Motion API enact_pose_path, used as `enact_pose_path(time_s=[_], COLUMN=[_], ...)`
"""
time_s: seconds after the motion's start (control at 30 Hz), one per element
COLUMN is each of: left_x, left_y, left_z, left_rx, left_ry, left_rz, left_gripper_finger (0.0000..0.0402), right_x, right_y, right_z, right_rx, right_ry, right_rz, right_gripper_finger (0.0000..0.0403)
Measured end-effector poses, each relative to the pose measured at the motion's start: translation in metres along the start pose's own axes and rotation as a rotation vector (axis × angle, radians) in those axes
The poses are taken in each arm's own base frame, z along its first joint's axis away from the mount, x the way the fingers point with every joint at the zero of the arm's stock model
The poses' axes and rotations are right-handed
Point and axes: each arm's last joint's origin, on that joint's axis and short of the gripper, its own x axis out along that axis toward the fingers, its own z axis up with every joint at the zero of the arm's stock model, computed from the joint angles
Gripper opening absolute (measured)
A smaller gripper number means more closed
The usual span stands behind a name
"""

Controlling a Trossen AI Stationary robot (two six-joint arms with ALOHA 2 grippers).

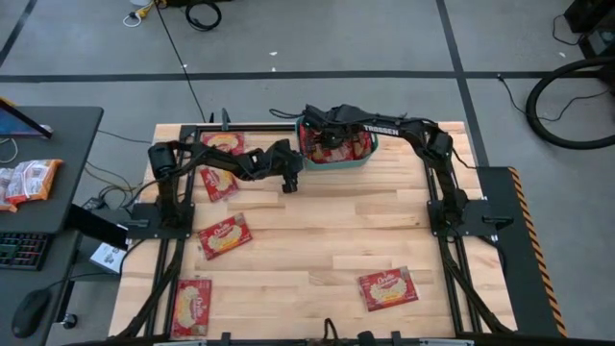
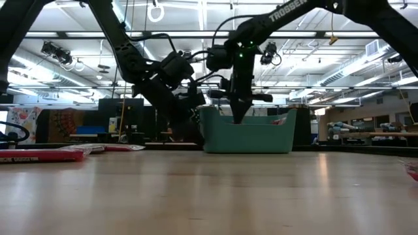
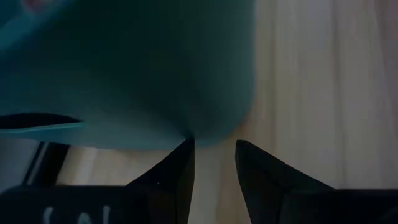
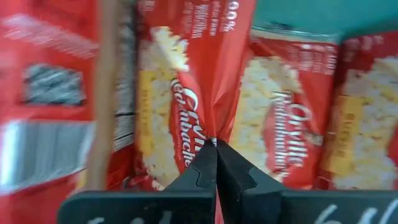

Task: Sort popcorn bags into baskets
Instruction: Put the popcorn bag into the bin

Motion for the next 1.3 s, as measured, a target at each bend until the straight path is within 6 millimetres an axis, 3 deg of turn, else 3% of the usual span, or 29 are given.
enact_pose_path(time_s=[0.47,0.97,1.3], left_x=[-0.001,-0.002,-0.006], left_y=[-0.006,-0.006,-0.003], left_z=[0.001,-0.005,0.0], left_rx=[-0.01,0.003,0.031], left_ry=[0.045,0.137,0.105], left_rz=[0.067,0.115,0.129], left_gripper_finger=[0.0121,0.0121,0.0121], right_x=[-0.014,-0.009,-0.002], right_y=[0.024,0.026,0.03], right_z=[-0.002,0.003,0.003], right_rx=[-0.11,-0.137,-0.126], right_ry=[-0.069,-0.07,-0.073], right_rz=[0.214,0.261,0.293], right_gripper_finger=[0.0013,0.0104,0.0119])
